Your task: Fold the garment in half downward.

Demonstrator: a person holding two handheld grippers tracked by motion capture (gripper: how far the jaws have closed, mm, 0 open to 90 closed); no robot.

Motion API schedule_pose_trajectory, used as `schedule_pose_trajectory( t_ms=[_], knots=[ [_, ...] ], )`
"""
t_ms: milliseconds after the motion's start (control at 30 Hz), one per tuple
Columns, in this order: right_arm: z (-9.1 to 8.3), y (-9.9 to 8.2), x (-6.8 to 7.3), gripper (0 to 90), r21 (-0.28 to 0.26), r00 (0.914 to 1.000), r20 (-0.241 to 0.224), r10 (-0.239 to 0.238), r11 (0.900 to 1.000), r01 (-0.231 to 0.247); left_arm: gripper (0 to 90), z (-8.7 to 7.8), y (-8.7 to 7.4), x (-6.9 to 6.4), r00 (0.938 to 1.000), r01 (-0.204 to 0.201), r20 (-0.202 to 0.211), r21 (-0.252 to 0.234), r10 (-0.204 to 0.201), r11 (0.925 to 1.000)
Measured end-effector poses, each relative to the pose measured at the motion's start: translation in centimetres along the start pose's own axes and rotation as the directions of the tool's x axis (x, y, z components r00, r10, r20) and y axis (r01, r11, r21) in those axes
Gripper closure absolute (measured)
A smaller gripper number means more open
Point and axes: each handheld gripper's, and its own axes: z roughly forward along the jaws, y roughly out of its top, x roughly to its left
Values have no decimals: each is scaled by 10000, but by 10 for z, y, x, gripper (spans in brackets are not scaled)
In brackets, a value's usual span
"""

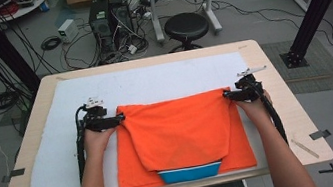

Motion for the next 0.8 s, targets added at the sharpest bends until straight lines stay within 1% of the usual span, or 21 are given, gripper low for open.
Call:
schedule_pose_trajectory(
  t_ms=[67, 100, 133, 167, 200, 233, 267, 300, 333, 367, 400, 433, 467, 567, 600, 633, 700, 733, 800],
  knots=[
    [10, -2, 2, 349, 671, 9998, -49, -190, 9976, 193, 204, 4, 2, 0, 10000, -45, 20, 269, 44, 9996],
    [11, -3, 2, 352, 600, 10000, -88, 6, 9982, 0, 204, 6, 3, -1, 10000, -45, -16, 386, 46, 9992],
    [11, -3, 2, 366, 628, 9999, -95, 55, 9980, -49, 204, 7, 4, -2, 10000, -66, 4, 450, 66, 9990],
    [10, -3, 3, 381, 635, 9999, -114, -4, 9980, 12, 204, 9, 5, -5, 9999, -158, -48, 522, 161, 9985],
    [9, -3, 4, 433, 662, 9999, -147, 1, 9978, 8, 204, 10, 5, -6, 9996, -255, -74, 614, 260, 9978],
    [9, -3, 5, 494, 698, 9997, -245, -38, 9975, 55, 204, 11, 6, -9, 9995, -268, -173, 611, 279, 9978],
    [7, -3, 7, 604, 744, 9990, -440, -77, 9972, 110, 217, 11, 6, -11, 9993, -345, -137, 655, 355, 9973],
    [7, -3, 9, 697, 735, 9976, -684, -144, 9971, 194, 263, 11, 6, -13, 9991, -429, -21, 605, 431, 9972],
    [7, -2, 11, 727, 739, 9970, -737, -246, 9968, 301, 330, 10, 5, -14, 9990, -439, 135, 496, 433, 9978],
    [6, -2, 14, 773, 760, 9967, -697, -411, 9960, 464, 394, 10, 5, -15, 9984, -497, 283, 428, 485, 9978],
    [6, -1, 16, 793, 755, 9958, -669, -623, 9949, 673, 479, 9, 4, -17, 9966, -563, 623, 327, 542, 9979],
    [6, -1, 18, 810, 764, 9949, -581, -823, 9933, 866, 605, 8, 3, -18, 9934, -700, 930, 278, 672, 9972],
    [6, 0, 18, 828, 759, 9940, -563, -939, 9923, 980, 675, 8, 3, -20, 9926, -876, 867, 271, 850, 9958],
    [4, 0, 17, 850, 655, 9939, -284, -1066, 9920, 1083, 738, 7, 4, -22, 9891, -1164, 926, 203, 1141, 9930],
    [4, 1, 17, 854, 596, 9949, -194, -986, 9932, 996, 747, 6, 4, -22, 9895, -1140, 912, 151, 1122, 9934],
    [3, 1, 16, 858, 510, 9944, -102, -1054, 9931, 1057, 754, 6, 4, -22, 9886, -1202, 927, 107, 1187, 9927],
    [2, 3, 16, 862, 415, 9915, 167, -1289, 9909, 1281, 760, 5, 6, -23, 9882, -1196, 957, -44, 1195, 9928],
    [2, 5, 16, 862, 351, 9907, 255, -1340, 9905, 1330, 762, 5, 7, -24, 9887, -1150, 958, -113, 1156, 9933],
    [1, 8, 15, 863, 254, 9899, 401, -1359, 9905, 1350, 764, 6, 11, -25, 9885, -1194, 918, -179, 1206, 9927]
  ],
)
